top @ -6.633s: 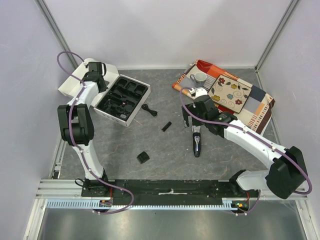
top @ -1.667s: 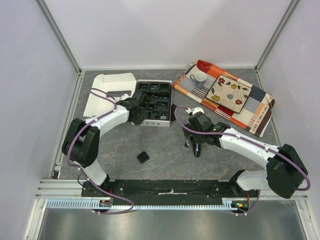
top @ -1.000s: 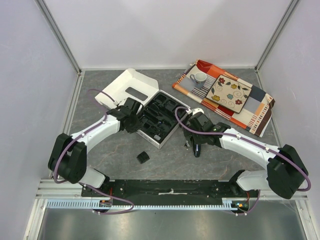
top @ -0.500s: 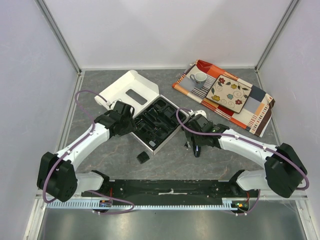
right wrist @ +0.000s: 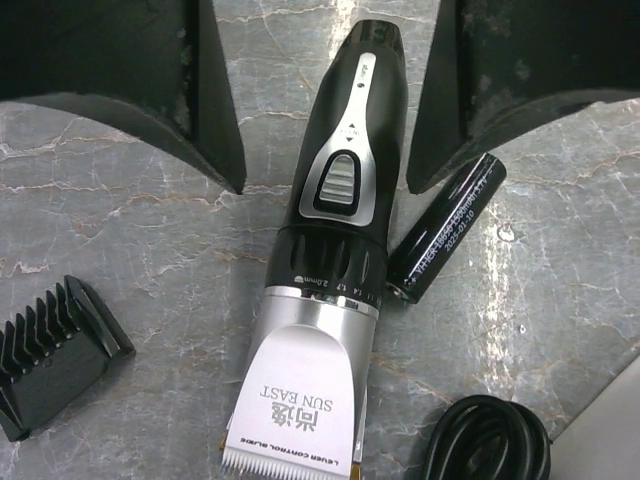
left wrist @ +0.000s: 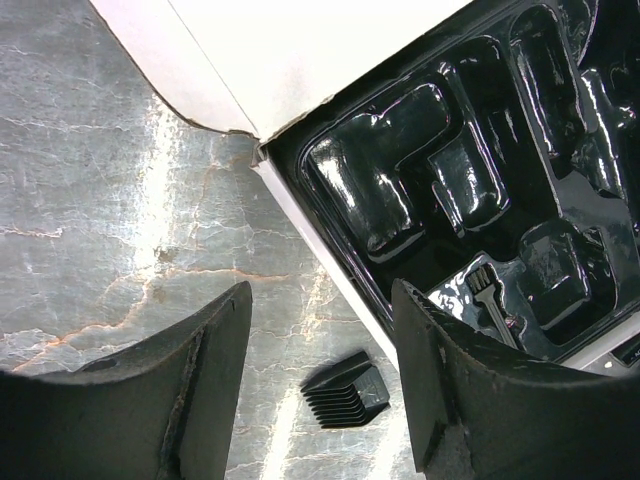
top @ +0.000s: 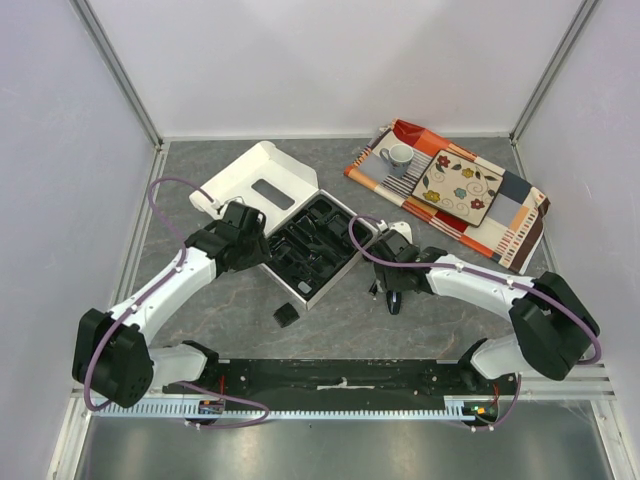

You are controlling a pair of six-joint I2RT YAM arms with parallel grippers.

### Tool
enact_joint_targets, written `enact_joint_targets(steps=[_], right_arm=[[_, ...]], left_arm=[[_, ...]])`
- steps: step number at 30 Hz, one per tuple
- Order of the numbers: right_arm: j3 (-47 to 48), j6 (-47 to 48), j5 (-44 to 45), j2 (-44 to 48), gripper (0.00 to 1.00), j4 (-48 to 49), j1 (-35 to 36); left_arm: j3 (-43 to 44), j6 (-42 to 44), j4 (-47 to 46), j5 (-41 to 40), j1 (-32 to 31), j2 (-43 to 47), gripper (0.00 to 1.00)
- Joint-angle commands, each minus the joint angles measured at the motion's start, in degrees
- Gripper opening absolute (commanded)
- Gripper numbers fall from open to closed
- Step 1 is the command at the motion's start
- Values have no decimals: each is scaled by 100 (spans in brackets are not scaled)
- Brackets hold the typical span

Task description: Sort the hair-cutting tools

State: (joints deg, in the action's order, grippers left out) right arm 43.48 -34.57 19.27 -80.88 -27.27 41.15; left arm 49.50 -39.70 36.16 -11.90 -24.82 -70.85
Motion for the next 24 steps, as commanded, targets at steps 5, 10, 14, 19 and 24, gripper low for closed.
enact_joint_targets(steps=[5,10,14,19,24], right_arm=[[-24,-156,235,-42,45,178,16],[19,-85,332,-16,27,38,16],[195,2,542,203,24,-321,16],[766,187,798,564,25,-998,25],[1416,512,850,688,25,-1316,34]], left_arm=[[192,305,-21,3,65,-16,65],[183,358,-101,179,65,-69,65],[227,455,-101,363,65,-34,65],[262,578,-144,732,65,133,65],[306,718,-153,1093,56,335,65]])
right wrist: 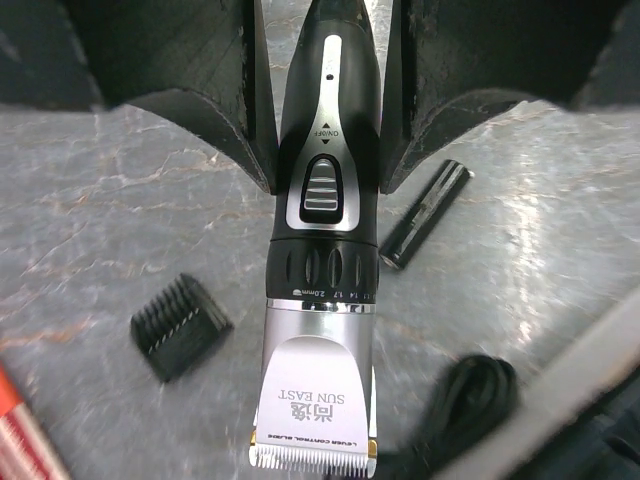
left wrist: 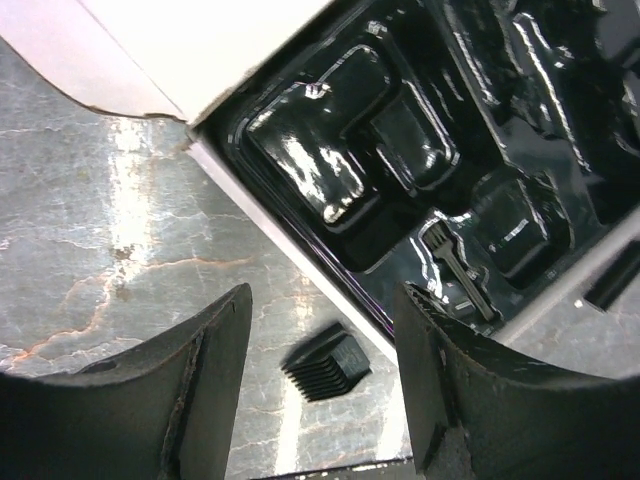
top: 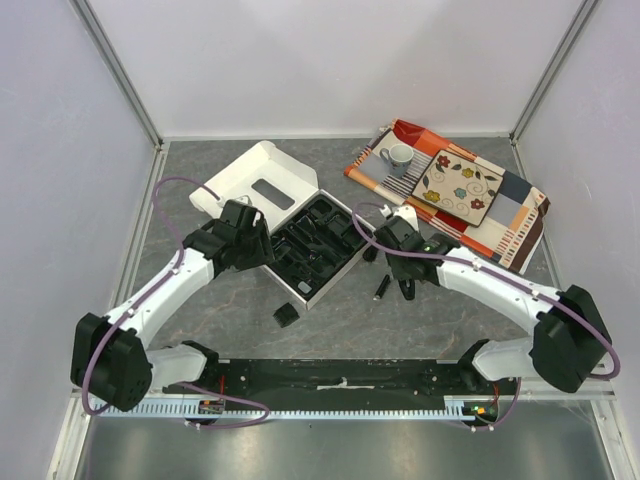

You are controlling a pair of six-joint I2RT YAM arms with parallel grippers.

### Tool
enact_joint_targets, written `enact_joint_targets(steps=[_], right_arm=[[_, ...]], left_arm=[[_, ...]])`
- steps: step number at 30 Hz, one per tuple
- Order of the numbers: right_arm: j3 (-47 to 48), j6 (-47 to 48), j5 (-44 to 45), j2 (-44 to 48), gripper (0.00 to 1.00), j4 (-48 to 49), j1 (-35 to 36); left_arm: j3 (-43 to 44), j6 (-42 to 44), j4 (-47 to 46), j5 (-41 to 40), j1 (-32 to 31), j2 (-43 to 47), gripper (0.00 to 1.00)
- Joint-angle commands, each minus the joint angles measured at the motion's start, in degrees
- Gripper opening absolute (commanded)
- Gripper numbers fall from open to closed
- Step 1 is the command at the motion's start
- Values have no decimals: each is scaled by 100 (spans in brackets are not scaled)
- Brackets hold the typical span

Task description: Sort the hair-cutting tools

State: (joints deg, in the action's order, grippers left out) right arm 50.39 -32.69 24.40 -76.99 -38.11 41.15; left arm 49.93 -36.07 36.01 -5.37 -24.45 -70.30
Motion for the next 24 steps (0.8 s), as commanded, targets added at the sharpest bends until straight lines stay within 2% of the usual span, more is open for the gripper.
enact_joint_targets(steps=[1,7,12,15,24], right_arm=[[814,481,328,264,25,-232,34],[1552,1141,-427,-297,26,13,69],[2255,1826,-1181,-825,30,251,104],[2668,2134,-1358,-1168,28,391,113],[3617,2881,-2027,-2214,27,673,315]], left_arm=[[271,382,-138,510,19,324,65],[254,724,-199,1177,19,781,65],[263,1067,-191,1380,19,1159,67],[236,1164,-200,1521,19,1370,68],[78,1463,-323,1635,19,1783,81]])
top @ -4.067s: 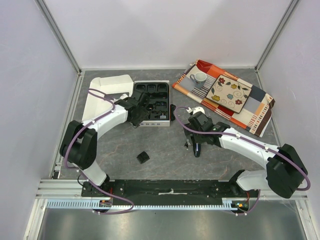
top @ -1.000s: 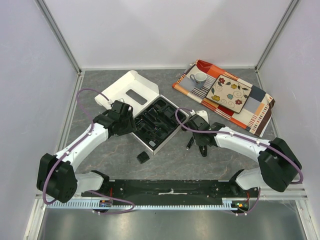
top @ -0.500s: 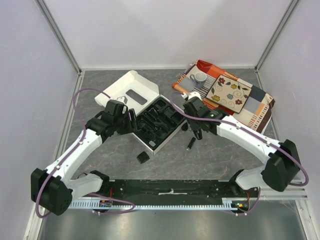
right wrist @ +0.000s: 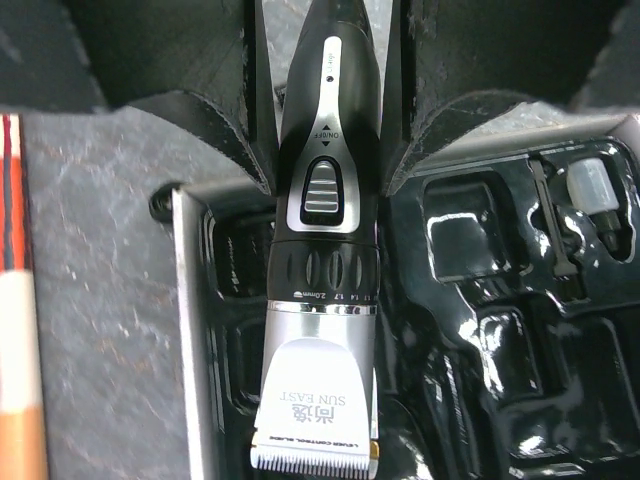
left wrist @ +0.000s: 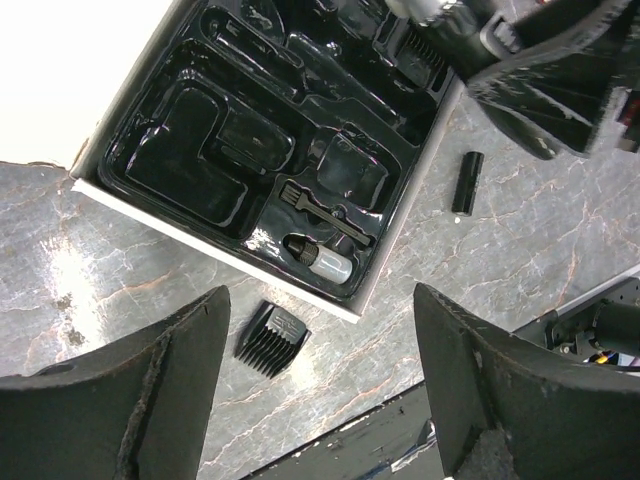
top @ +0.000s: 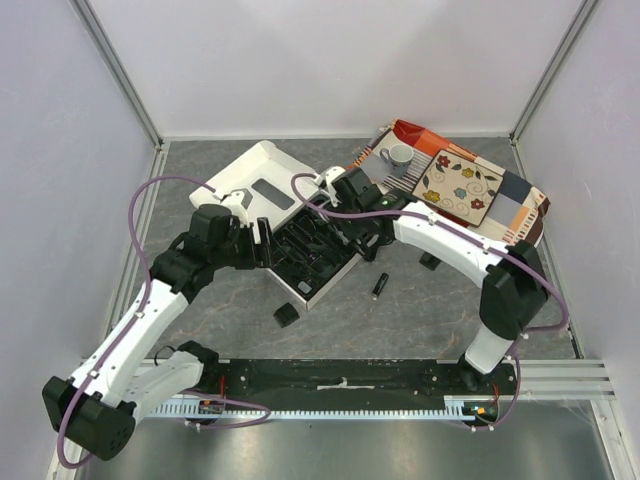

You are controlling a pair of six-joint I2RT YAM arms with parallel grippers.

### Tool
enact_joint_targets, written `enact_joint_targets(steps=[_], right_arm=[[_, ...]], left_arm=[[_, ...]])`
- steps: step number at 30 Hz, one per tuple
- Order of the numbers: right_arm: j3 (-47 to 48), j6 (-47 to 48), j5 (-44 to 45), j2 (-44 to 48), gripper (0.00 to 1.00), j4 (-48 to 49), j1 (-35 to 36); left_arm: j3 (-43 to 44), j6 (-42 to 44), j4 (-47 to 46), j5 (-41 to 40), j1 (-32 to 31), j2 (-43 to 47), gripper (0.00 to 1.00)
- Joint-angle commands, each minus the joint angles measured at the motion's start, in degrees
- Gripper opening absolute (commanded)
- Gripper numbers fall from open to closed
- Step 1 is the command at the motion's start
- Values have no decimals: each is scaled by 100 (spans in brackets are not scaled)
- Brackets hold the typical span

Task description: Sort the hair-cutting tools

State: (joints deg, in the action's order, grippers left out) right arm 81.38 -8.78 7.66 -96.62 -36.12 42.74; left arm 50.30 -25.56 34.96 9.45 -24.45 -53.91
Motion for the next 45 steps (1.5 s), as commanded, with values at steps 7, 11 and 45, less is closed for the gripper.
enact_joint_targets(steps=[7,11,45], right_arm=[[721,842,-643,-796,29,886,252],[808,1158,-669,-955,28,993,261],[-211,1396,-291,-1044,48,1669,217]], left_arm=[[-73,420,-244,197,19,372,100],[-126,482,-253,320,19,539,99],[-152,377,-525,347,19,214,96]])
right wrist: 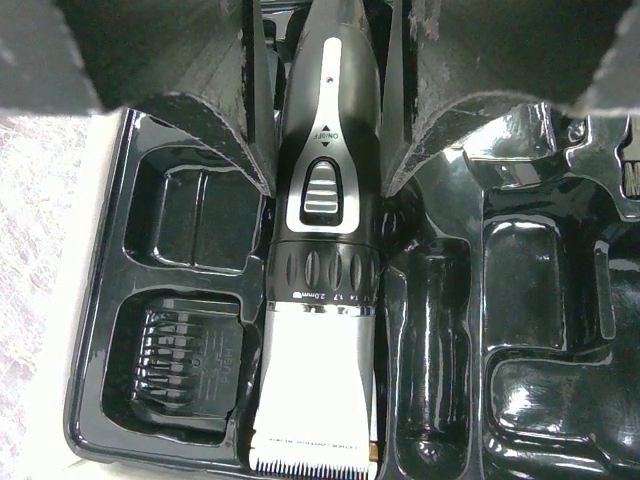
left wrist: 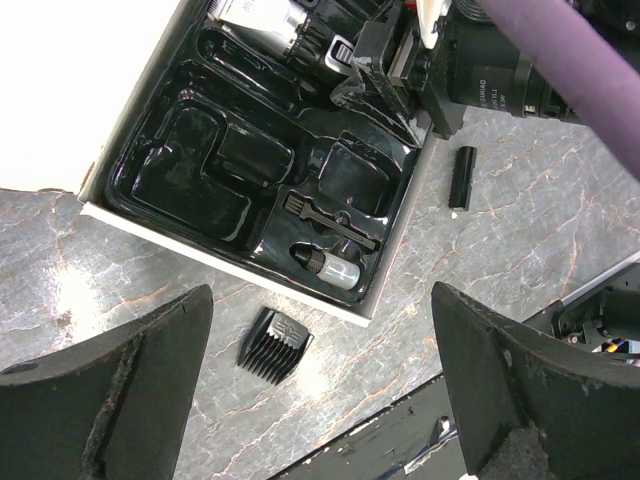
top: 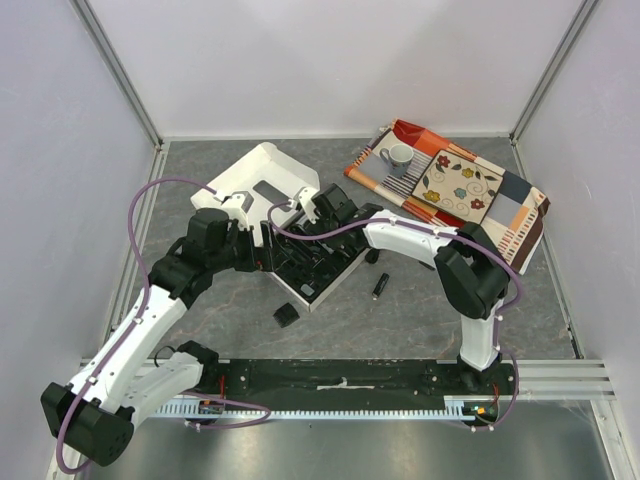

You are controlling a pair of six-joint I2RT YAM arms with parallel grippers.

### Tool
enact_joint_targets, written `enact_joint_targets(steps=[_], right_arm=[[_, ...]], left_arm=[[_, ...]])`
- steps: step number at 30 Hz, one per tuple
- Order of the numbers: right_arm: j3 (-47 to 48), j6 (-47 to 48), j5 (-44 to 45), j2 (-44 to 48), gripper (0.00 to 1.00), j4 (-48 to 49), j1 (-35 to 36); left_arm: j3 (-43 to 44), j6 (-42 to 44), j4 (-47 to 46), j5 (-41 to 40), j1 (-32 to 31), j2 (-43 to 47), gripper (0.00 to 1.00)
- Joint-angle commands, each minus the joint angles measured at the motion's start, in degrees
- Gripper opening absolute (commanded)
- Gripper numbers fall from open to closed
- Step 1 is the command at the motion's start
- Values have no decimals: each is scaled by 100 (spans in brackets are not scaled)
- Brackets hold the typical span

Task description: Sort the hair-cutting tools

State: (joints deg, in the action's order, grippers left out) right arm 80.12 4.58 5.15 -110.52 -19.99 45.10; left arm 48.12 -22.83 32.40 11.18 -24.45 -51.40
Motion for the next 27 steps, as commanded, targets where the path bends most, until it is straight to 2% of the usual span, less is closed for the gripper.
enact_joint_targets(steps=[1,2,5,13,16,17,18,19,20,27], right_arm=[[-84,43,-31,382,53,56,-19],[-75,26,-40,408,60,56,-10],[30,-53,-119,557,66,13,-19],[469,-264,-207,874,71,-163,-1],[531,-335,-119,839,53,-163,-10],[549,-378,-76,778,32,-172,-10],[592,-396,-32,751,21,-163,-10],[593,-414,-31,690,5,-163,-10],[593,-431,-40,655,0,-163,-1],[418,-616,-119,330,0,-41,-10]], left_arm=[[66,103,-261,174,19,-37,96],[75,103,-270,174,19,-28,96],[66,94,-261,165,19,-20,96],[110,121,-270,130,19,-19,96],[128,130,-270,104,19,-28,96],[136,121,-261,121,19,-28,96],[136,121,-261,121,19,-28,96],[145,130,-261,121,19,-37,96],[154,130,-270,121,19,-37,96],[189,182,-252,157,19,-98,96]])
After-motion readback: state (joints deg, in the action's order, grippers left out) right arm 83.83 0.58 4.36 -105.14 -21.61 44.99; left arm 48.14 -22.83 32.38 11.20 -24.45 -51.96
